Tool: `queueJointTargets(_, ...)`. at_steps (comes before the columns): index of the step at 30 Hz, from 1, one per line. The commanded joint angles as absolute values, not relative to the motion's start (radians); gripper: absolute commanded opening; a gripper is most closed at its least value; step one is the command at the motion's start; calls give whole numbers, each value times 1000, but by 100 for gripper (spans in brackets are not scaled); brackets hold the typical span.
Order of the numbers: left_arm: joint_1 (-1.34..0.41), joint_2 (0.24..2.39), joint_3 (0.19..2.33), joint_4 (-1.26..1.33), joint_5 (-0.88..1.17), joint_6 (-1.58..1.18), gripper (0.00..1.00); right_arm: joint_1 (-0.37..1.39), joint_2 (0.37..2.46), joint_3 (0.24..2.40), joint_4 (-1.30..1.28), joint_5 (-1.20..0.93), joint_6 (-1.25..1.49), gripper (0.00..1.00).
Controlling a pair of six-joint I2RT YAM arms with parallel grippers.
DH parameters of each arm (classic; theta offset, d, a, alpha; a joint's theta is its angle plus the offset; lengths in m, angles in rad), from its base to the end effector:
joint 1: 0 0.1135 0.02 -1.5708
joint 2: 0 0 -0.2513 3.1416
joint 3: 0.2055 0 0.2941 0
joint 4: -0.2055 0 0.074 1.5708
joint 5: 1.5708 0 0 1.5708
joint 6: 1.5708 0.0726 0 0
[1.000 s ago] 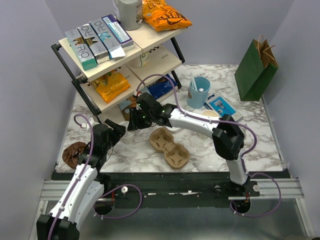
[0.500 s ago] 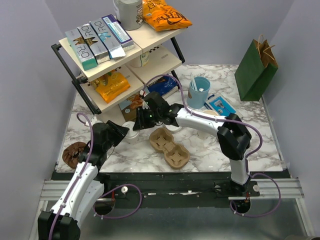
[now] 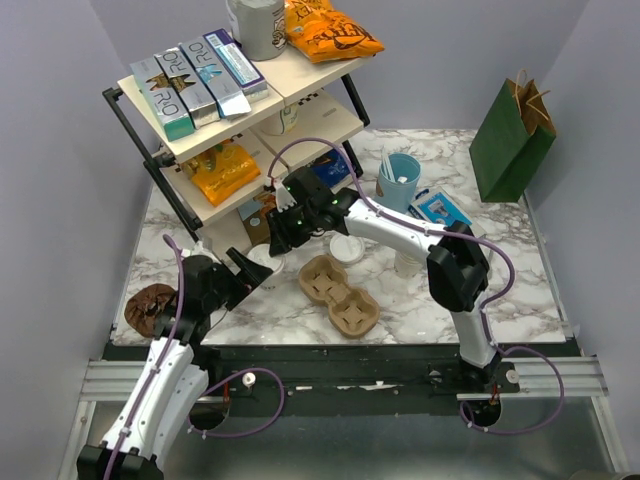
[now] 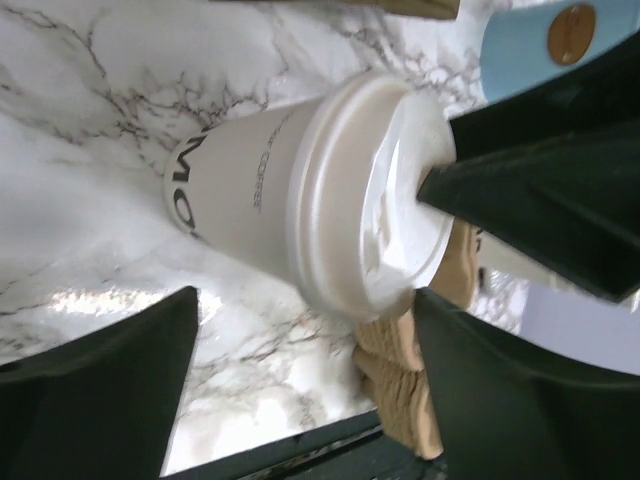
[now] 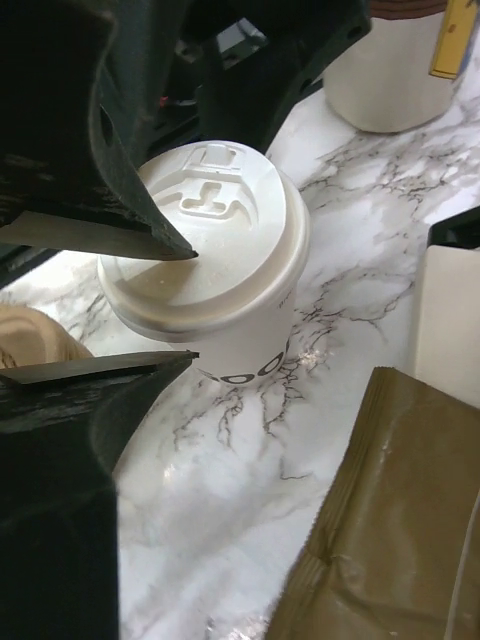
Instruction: Pack the takeout coffee
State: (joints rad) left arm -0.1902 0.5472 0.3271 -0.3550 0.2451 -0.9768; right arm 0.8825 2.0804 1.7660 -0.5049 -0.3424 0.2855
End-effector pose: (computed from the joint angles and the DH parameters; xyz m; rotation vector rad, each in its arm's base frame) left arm 0.2133 -0.0590 0.1614 -0.7308 2.1585 -0.9146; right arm 0.3192 0.4265 0.1969 -0.9136 2.3794 0.9199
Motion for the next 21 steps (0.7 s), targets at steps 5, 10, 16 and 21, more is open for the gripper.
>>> queueJointTargets(5, -193, 534, 402, -433, 203, -969, 99, 870, 2112, 1753, -623, -405, 11, 48)
queueJointTargets(10, -192, 601, 403, -353, 219, -1005, 99, 870, 2098, 1747, -607, -417, -95, 48)
queueJointTargets(16, -192, 568, 411, -305, 150, -1043, 99, 902, 2112, 1766, -581, -410, -141, 48)
queueJointTargets(21, -177, 577, 385, -296, 63, -1063, 99, 910, 2138, 1799, -583, -382, -167, 48)
